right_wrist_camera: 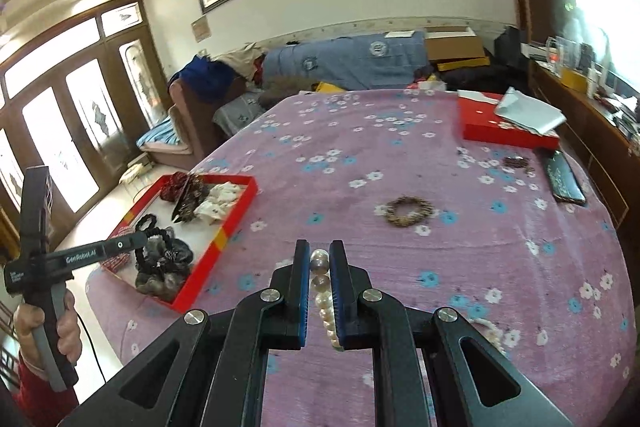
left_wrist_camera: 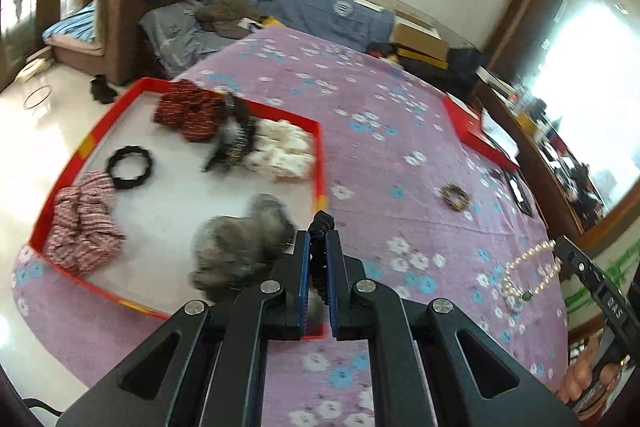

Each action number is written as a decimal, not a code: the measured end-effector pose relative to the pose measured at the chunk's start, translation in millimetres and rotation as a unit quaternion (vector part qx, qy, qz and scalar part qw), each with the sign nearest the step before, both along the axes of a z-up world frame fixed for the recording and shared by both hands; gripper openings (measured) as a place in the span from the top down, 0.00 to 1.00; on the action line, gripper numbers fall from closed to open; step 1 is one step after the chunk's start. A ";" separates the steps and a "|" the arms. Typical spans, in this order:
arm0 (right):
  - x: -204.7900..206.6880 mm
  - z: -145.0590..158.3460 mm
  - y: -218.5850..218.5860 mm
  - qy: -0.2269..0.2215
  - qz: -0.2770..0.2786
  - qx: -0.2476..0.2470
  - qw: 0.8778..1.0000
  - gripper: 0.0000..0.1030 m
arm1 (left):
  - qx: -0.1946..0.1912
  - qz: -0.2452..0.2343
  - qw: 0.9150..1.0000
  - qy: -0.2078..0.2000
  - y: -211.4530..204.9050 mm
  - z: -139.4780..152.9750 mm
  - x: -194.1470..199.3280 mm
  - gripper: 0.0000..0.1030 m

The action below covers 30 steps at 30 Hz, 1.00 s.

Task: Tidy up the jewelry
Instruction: 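Carry the hair tie and pearl bracelet over the red-rimmed tray with both tools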

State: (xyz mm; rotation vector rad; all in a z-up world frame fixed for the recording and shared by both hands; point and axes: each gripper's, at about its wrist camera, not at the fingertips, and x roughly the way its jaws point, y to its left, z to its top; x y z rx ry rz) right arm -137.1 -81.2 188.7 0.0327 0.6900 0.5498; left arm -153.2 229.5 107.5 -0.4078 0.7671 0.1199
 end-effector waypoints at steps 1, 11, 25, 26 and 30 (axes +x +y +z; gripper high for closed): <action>0.9 0.1 5.4 0.000 0.005 -0.002 1.000 0.89 | -0.002 0.010 1.000 -0.001 7.7 -0.4 -2.0 0.93; 9.6 6.4 83.5 0.004 0.073 -0.012 0.997 0.89 | -0.034 0.091 0.995 -0.008 82.0 -10.2 -22.5 0.93; 38.4 7.6 241.5 0.041 0.185 -0.015 0.982 0.89 | -0.088 0.114 0.990 -0.006 133.1 -38.8 -35.2 0.93; 40.6 6.0 251.9 0.047 0.191 -0.015 0.980 0.89 | -0.092 0.116 0.989 -0.007 136.9 -40.2 -36.5 0.93; 52.2 -6.4 300.3 0.063 0.207 -0.029 0.976 0.89 | -0.108 0.120 0.987 -0.006 146.6 -47.8 -40.7 0.93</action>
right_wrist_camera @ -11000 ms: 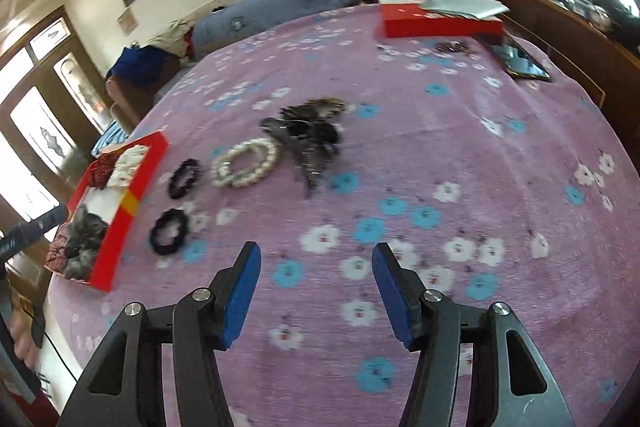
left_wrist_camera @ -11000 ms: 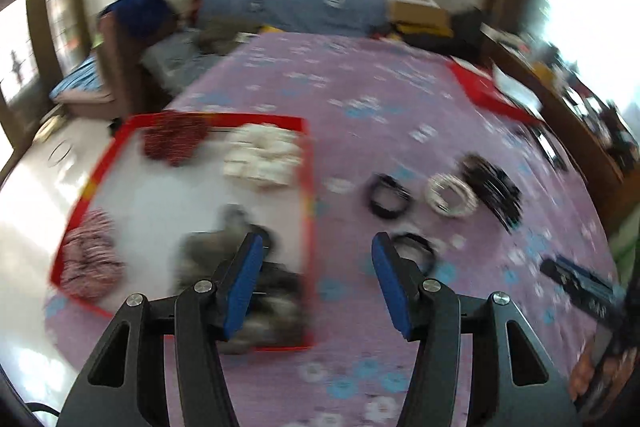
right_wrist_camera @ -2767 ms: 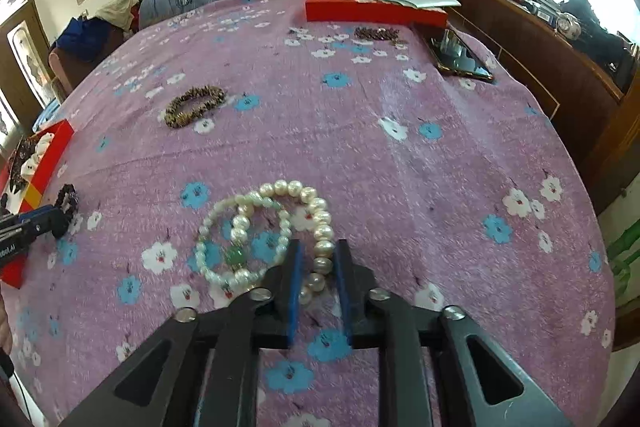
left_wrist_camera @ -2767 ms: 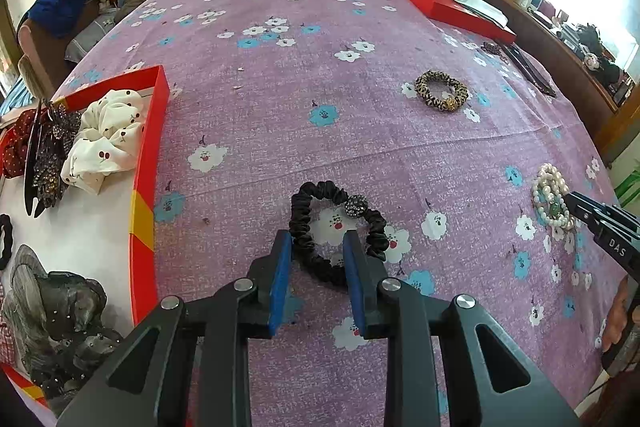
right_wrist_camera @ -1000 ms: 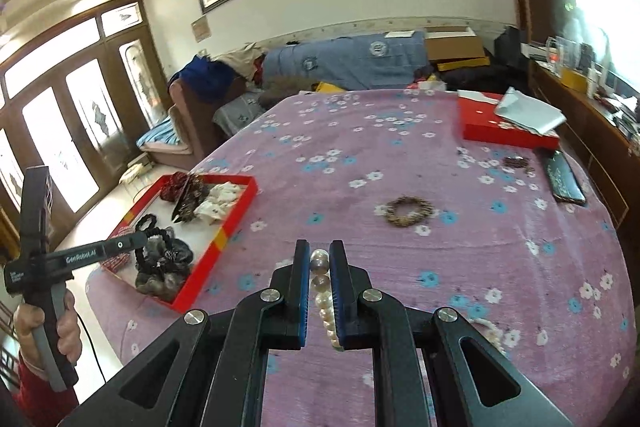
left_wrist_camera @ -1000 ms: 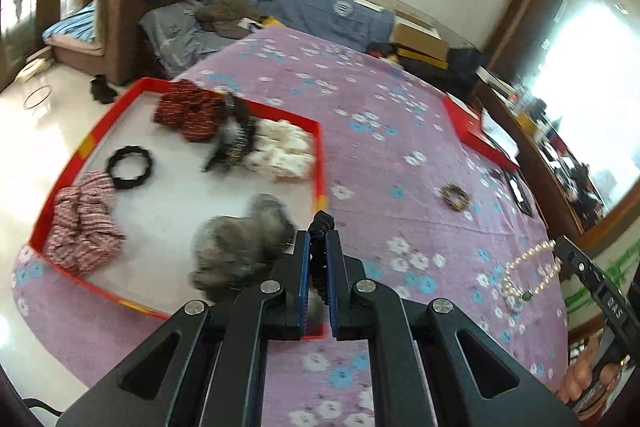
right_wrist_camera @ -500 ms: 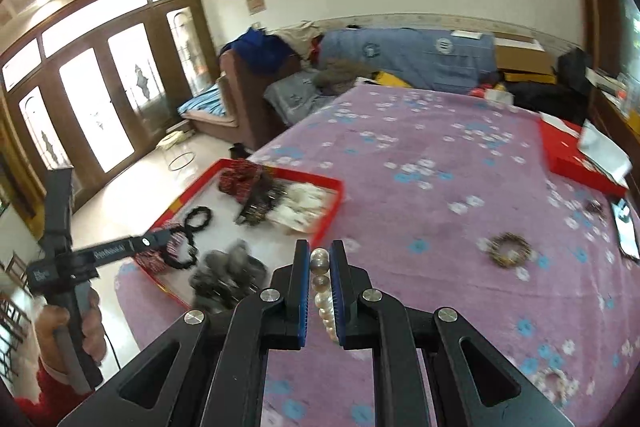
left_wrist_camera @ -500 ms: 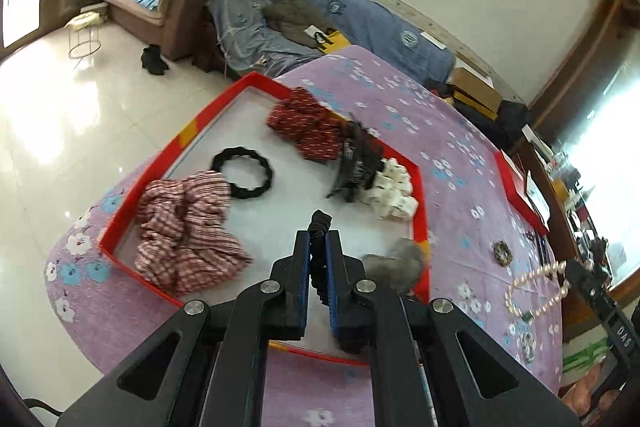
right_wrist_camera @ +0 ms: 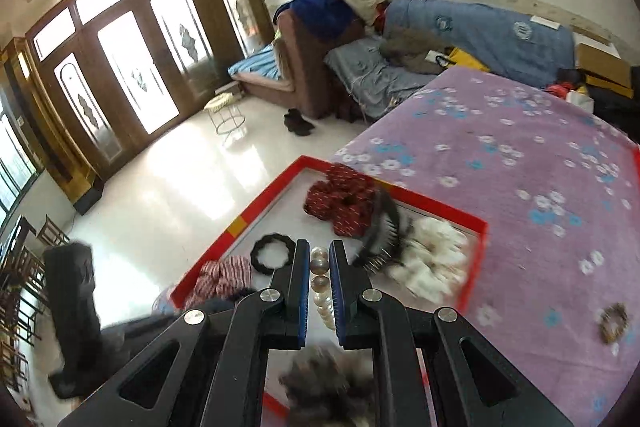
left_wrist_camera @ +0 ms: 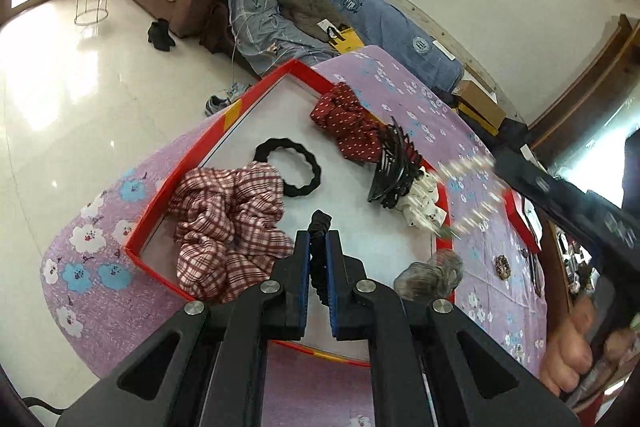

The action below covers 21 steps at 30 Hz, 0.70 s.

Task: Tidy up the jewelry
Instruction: 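Carry the hair tie and pearl bracelet over the red-rimmed tray with both tools, then lower both items into the tray and open both tools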

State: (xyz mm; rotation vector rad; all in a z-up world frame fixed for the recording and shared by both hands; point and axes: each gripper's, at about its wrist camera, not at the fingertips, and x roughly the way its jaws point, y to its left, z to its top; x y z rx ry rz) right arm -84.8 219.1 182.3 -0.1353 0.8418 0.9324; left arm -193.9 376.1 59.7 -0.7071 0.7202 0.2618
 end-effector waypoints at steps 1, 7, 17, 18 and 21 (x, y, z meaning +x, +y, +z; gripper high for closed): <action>3.4 -3.8 10.0 0.003 0.002 -0.005 1.000 0.89 | -0.006 -0.002 1.000 0.001 1.1 -2.7 0.4 0.93; 21.1 -28.6 65.7 0.021 0.013 -0.042 0.999 0.89 | -0.017 -0.021 1.000 0.004 -2.5 -13.7 6.4 0.93; 17.6 -67.0 75.4 0.030 0.013 -0.098 0.995 0.89 | -0.024 -0.027 0.999 0.009 3.6 -24.0 6.2 0.93; 16.5 -68.8 74.3 0.031 0.015 -0.100 0.994 0.89 | -0.023 -0.027 0.999 0.008 3.6 -24.0 6.9 0.93; 14.9 -73.4 72.5 0.034 0.013 -0.104 0.994 0.89 | -0.025 -0.026 0.999 0.008 2.0 -23.5 8.0 0.93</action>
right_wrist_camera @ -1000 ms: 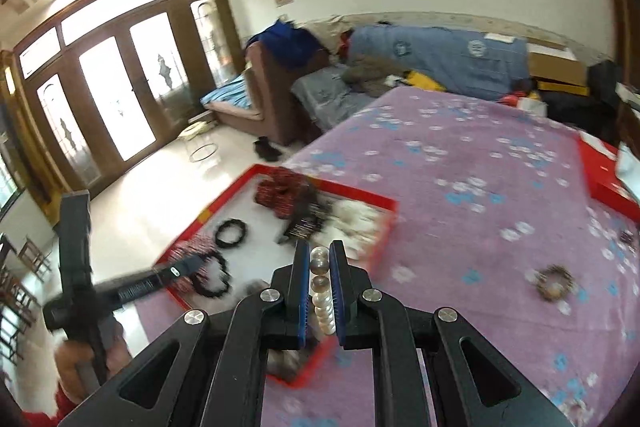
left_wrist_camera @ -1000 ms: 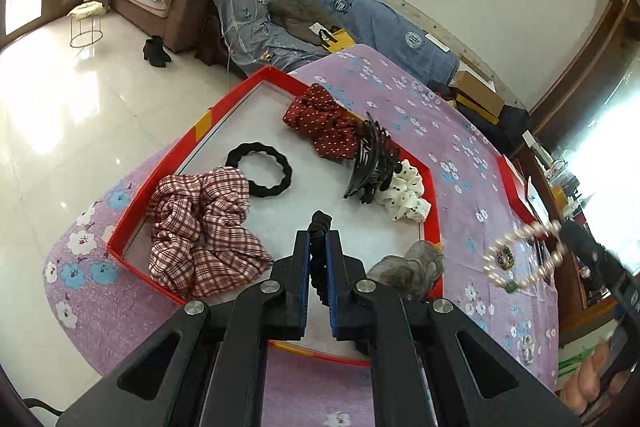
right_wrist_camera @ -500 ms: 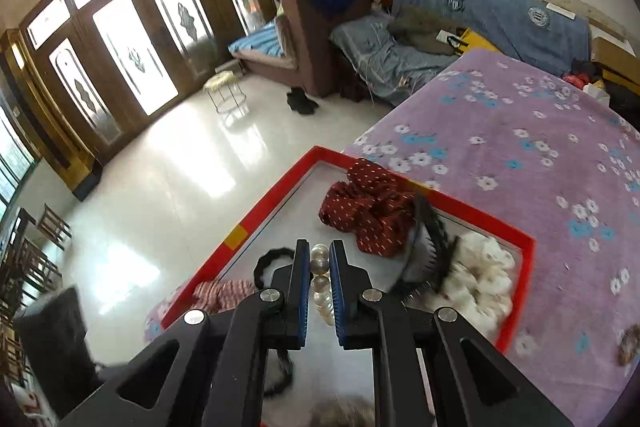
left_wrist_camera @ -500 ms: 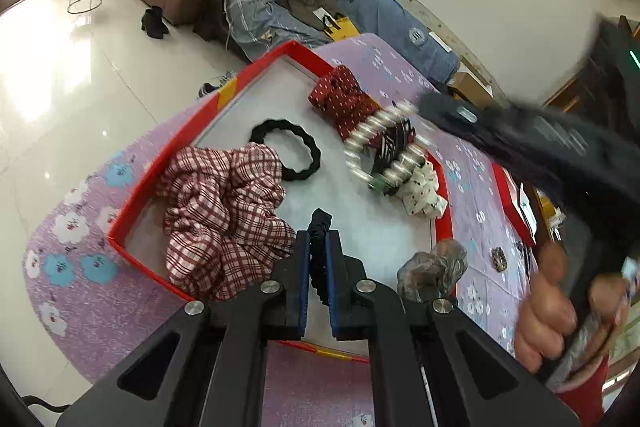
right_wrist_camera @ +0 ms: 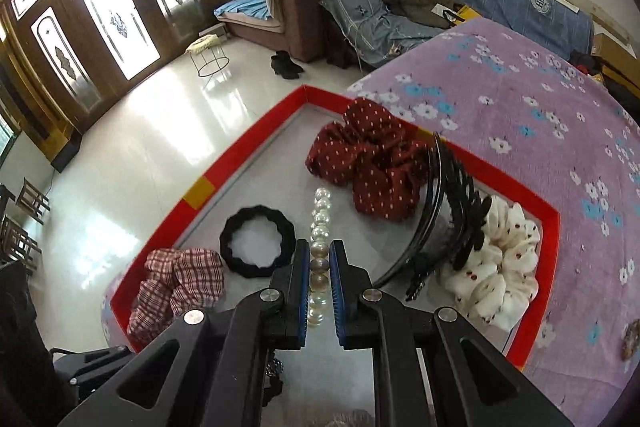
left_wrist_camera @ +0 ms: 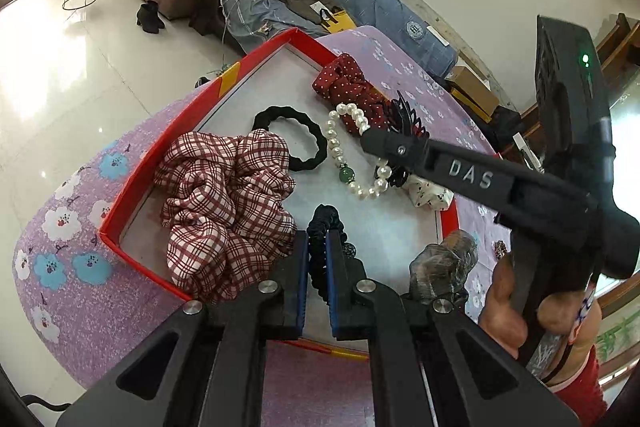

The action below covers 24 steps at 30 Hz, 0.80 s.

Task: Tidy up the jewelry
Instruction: 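Lower both items into the tray and open both tools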

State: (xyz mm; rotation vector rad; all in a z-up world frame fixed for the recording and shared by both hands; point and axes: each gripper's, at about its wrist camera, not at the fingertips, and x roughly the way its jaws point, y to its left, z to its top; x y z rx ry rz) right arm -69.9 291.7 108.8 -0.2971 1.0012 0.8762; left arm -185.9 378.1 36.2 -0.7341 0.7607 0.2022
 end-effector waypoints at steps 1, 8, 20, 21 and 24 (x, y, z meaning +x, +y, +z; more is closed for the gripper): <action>0.0 -1.3 -0.4 0.001 -0.001 -0.001 1.000 0.89 | -0.001 0.000 1.000 0.000 -0.4 0.4 -0.2 0.93; -1.5 -7.3 -5.1 -0.014 -0.017 -0.016 1.000 0.88 | 0.004 0.007 1.000 -0.009 -1.3 9.4 -13.0 0.90; -4.0 -25.5 4.3 -0.004 -0.003 -0.071 0.997 0.85 | 0.007 0.024 1.000 -0.018 4.8 16.6 -26.0 0.77; -1.8 -26.8 6.6 -0.001 -0.003 -0.072 0.997 0.85 | 0.010 0.025 0.999 -0.019 5.2 17.2 -26.5 0.77; 2.4 -26.4 17.7 -0.006 0.001 -0.078 0.997 0.86 | 0.009 0.026 0.999 -0.019 7.5 16.7 -24.8 0.77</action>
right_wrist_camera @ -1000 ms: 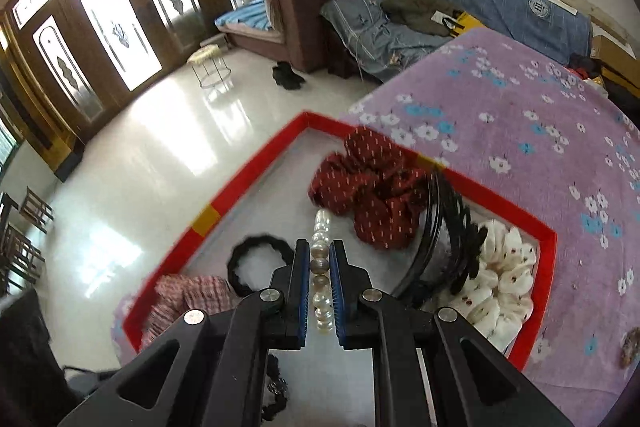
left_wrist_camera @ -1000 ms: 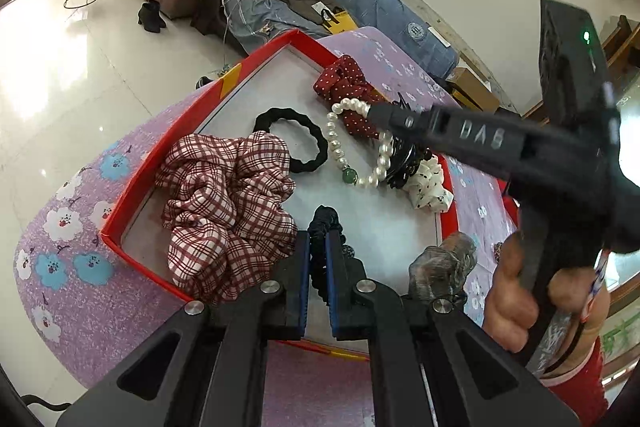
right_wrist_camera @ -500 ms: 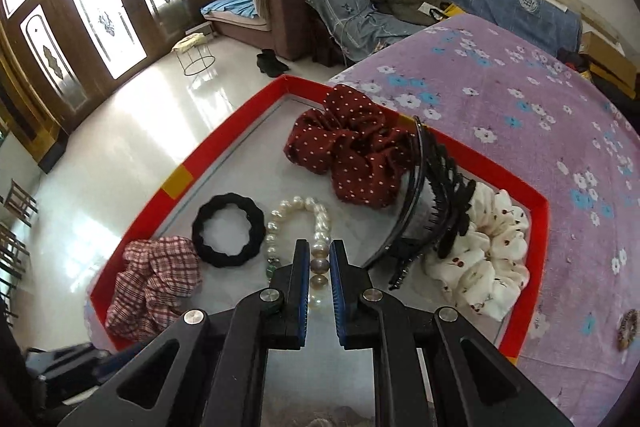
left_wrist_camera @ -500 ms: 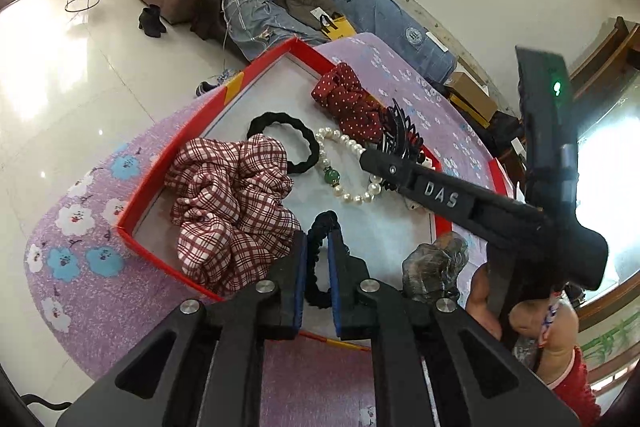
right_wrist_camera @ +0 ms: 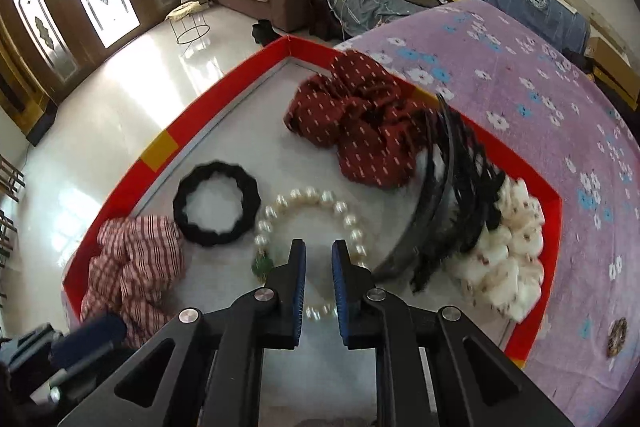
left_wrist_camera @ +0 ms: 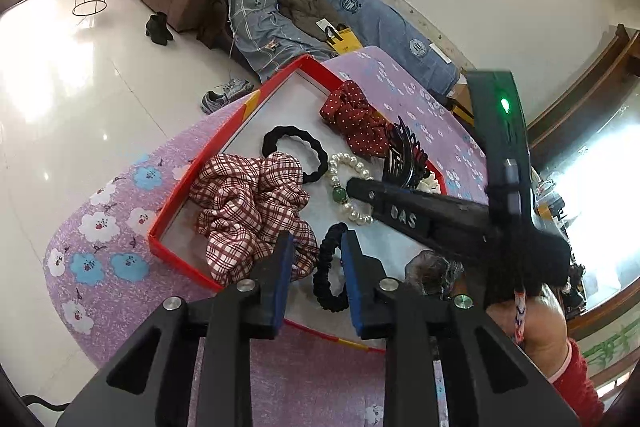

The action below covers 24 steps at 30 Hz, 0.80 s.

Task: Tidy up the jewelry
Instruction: 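Lower both items into the tray and open both tools, then grasp the leopard-print beaded bracelet with left tool while right tool grasps white pearl bracelet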

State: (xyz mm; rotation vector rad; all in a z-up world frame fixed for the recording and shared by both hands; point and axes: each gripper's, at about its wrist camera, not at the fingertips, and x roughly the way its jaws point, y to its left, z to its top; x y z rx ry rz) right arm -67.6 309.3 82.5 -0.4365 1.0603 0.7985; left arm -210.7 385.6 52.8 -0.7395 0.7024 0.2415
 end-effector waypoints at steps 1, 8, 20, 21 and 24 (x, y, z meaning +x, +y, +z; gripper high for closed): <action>1.9 0.3 4.7 0.001 0.002 -0.002 1.000 0.86 | -0.001 0.000 1.000 0.000 0.4 -0.5 -0.1 0.77; 24.5 1.7 45.9 0.014 -0.003 -0.008 1.000 0.85 | 0.003 -0.005 1.000 0.004 -1.4 -1.4 1.9 0.77; 7.3 50.3 10.2 -0.006 0.007 0.069 0.998 0.74 | 0.008 0.008 1.000 0.015 0.0 1.3 2.9 0.77; 4.3 57.3 -0.6 -0.011 0.007 0.075 0.997 0.65 | 0.008 0.008 1.000 0.017 -1.0 1.7 3.1 0.76; -5.8 76.2 -44.1 -0.027 0.000 0.100 0.995 0.55 | 0.012 0.002 1.000 0.021 -10.1 4.8 6.0 0.75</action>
